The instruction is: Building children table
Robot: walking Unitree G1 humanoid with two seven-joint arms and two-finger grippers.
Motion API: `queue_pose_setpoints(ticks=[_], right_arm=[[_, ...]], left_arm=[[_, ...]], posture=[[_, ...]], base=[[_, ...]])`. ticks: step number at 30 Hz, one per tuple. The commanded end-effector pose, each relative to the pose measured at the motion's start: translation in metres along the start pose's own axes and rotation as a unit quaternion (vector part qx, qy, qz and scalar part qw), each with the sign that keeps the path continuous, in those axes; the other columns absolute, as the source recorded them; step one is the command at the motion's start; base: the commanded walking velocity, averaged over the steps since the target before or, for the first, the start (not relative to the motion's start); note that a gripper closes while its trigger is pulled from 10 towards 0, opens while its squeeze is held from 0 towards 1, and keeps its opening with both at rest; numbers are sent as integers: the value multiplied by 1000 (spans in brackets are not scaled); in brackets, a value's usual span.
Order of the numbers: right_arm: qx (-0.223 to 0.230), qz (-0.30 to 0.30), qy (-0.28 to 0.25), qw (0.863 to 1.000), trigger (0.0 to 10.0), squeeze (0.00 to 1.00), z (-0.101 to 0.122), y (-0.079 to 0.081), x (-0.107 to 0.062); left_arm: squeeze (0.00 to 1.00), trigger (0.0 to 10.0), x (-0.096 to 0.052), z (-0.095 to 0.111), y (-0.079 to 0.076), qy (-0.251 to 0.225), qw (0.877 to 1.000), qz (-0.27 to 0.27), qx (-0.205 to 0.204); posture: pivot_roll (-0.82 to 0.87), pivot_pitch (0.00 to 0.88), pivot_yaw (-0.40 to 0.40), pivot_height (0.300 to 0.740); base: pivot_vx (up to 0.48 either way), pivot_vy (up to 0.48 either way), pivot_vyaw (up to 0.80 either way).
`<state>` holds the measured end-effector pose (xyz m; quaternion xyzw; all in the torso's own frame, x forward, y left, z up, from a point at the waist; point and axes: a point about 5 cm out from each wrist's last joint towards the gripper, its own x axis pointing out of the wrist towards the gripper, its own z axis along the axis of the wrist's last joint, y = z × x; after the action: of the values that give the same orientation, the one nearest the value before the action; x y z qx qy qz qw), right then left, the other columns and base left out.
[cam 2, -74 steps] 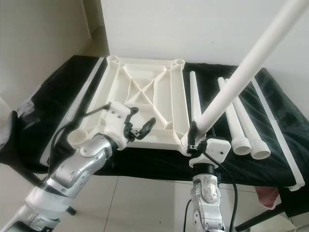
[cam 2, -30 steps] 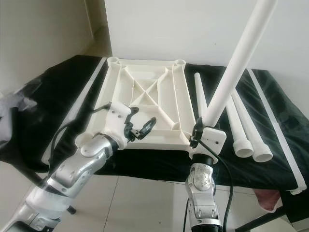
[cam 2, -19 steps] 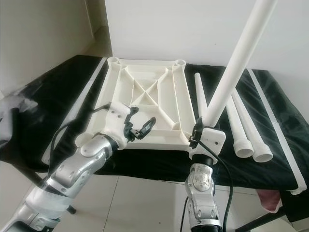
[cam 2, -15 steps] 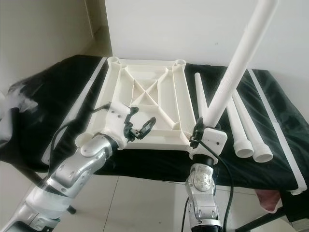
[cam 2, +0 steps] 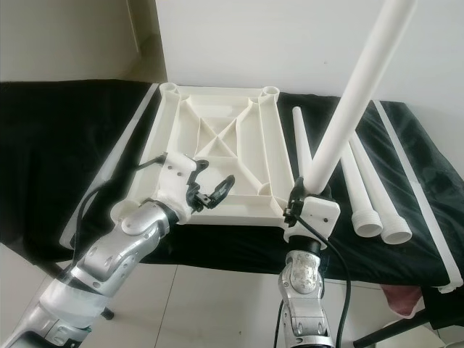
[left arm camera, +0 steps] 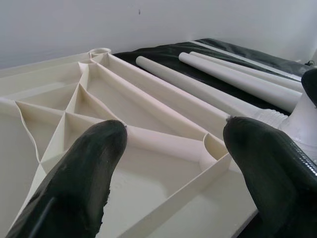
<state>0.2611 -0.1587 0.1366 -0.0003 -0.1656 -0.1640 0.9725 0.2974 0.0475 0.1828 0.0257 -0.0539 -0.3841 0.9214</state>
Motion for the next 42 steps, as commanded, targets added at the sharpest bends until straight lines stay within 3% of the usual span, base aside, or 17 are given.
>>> queue_pose_setpoints(ticks=[1, 22, 25, 29, 34, 36, 38, 39, 40, 42], right_arm=[[-13, -21, 65, 998, 10000, 0, -23, -11, -10], [-15, -22, 81, 996, 10000, 0, -27, -17, -7], [8, 42, 85, 995, 10000, 0, -27, -13, -7], [22, 84, 86, 993, 10000, 0, -26, -15, -6], [30, 171, 87, 981, 10000, 0, -22, -22, -4], [18, 232, 87, 969, 10000, 0, -19, -29, 0], [10, 256, 86, 963, 10000, 0, -18, -31, 2], [5, 310, 95, 946, 10000, 0, -16, -31, 3], [5, 310, 95, 946, 10000, 0, -16, -31, 3], [0, 348, 100, 932, 10000, 0, -16, -30, 3]], left_arm=[[0, 10000, 1, 0, -9, 2, 995, -96, 2], [0, 10000, 2, -1, -12, 1, 995, -103, 1], [0, 10000, 2, -1, -12, 1, 995, -103, 1], [0, 10000, 1, -1, -12, 1, 995, -102, 2], [0, 10000, 2, 0, -11, 1, 995, -102, 2], [0, 10000, 2, 0, -11, 0, 995, -102, 1], [0, 10000, 2, 0, -11, 0, 995, -102, 1], [0, 10000, 3, 1, -11, -1, 995, -102, 0], [0, 10000, 3, 1, -11, -1, 995, -102, 0], [0, 10000, 3, 1, -11, -1, 995, -103, 0]], posture=[[10, 35, 2, 740], [4, 13, 2, 740], [3, 16, 4, 740], [2, 18, 4, 740], [-3, 23, 7, 740], [-8, 27, 10, 740], [-8, 27, 10, 740], [-13, 33, 13, 740], [-13, 33, 13, 740], [-15, 35, 14, 740]], base=[[0, 0, 0], [0, 0, 0], [0, 0, 0], [0, 0, 0], [0, 0, 0], [0, 0, 0], [0, 0, 0], [0, 0, 0], [0, 0, 0], [0, 0, 0]])
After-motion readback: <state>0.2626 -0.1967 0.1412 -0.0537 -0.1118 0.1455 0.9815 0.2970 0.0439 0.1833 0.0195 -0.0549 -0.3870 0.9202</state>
